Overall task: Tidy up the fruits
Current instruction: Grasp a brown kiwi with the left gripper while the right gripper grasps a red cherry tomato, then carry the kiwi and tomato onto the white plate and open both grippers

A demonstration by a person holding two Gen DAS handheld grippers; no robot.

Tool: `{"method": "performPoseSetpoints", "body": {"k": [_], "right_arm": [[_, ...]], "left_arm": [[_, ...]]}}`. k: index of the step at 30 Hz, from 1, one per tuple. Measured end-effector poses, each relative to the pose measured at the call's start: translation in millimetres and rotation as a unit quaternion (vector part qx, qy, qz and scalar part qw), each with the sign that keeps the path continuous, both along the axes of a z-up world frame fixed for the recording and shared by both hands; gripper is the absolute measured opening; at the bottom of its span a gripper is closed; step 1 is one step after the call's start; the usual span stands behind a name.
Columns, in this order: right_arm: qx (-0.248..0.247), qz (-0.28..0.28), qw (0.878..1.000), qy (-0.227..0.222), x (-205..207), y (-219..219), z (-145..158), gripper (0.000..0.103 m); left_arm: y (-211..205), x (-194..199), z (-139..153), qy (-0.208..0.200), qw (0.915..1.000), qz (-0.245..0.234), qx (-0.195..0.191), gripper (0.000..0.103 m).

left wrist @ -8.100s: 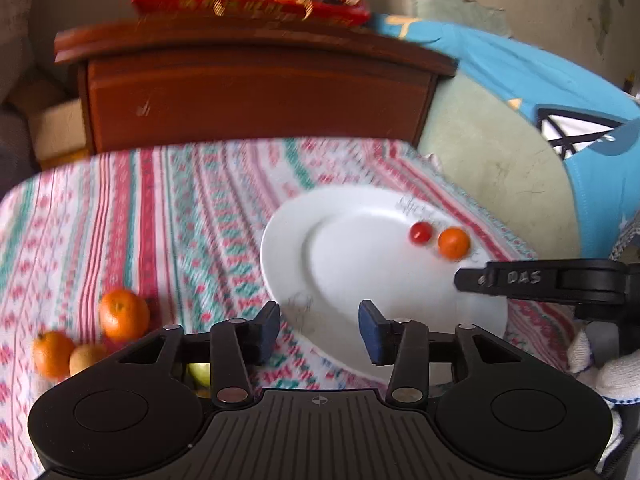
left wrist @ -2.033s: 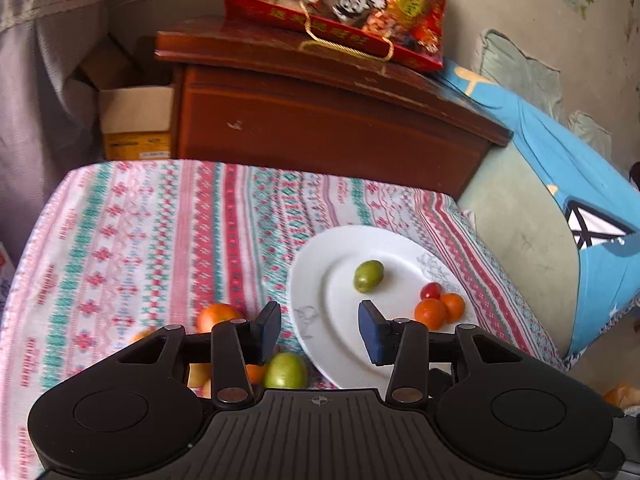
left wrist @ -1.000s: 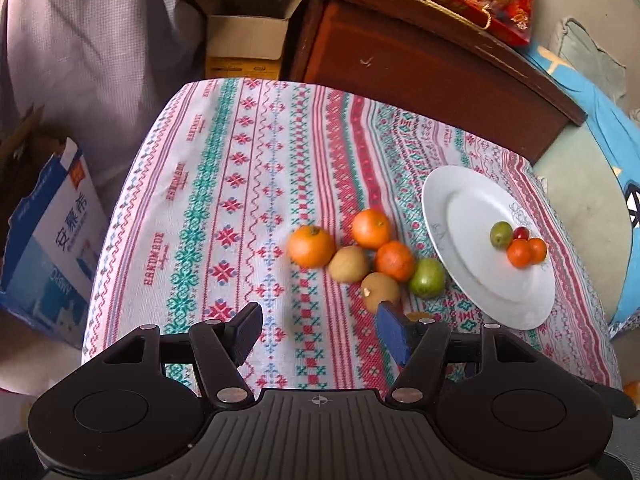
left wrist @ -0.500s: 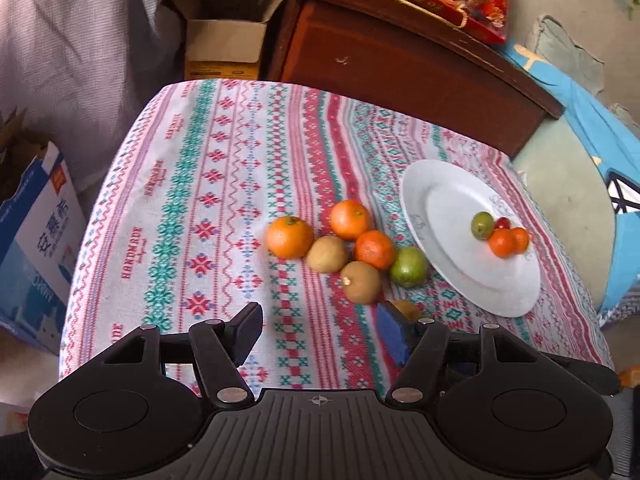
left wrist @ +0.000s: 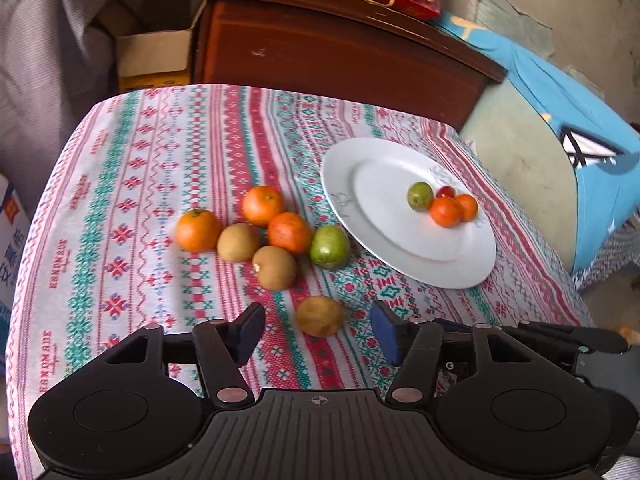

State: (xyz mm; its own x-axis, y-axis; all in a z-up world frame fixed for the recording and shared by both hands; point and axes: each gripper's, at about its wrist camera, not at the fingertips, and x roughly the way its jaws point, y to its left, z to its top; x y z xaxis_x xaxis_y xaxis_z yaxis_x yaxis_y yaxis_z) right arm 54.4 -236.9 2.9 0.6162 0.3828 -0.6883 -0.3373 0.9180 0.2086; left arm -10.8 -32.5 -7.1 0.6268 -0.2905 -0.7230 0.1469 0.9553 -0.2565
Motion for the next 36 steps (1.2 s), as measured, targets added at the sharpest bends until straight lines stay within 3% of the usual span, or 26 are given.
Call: {"method": "performPoseSetpoints", "body": {"k": [2,15,21,29,36], "right_arm": [[0.002,0.002,1.0,0.001,0,0,-2,0.018],[-0.009,0.016,1.0,0.004,0,7,-8,0.022],[-0.012,0.018,1.0,0.004,1,8,-7,0.022],[-0.004,0.012,1.0,0.001,2,4,-1,0.019],[0.004,-0.013,0.999,-0.036,8,-8,20,0.019]], "left_arm": [[-3,0,-2,-0.001,1.0,-0.007,0.006,0.048],[-16,3,-14,-0.019,0.998,-0.024,0.055,0.043],[-22,0,-15,-0.033,0.996,-0.036,0.075,0.026],[-24,-3,-6,-0.05,0.9959,-0.035,0.066,0.025],[-27,4,17,-0.083,0.9952,-0.028,0.044,0.025]]}}
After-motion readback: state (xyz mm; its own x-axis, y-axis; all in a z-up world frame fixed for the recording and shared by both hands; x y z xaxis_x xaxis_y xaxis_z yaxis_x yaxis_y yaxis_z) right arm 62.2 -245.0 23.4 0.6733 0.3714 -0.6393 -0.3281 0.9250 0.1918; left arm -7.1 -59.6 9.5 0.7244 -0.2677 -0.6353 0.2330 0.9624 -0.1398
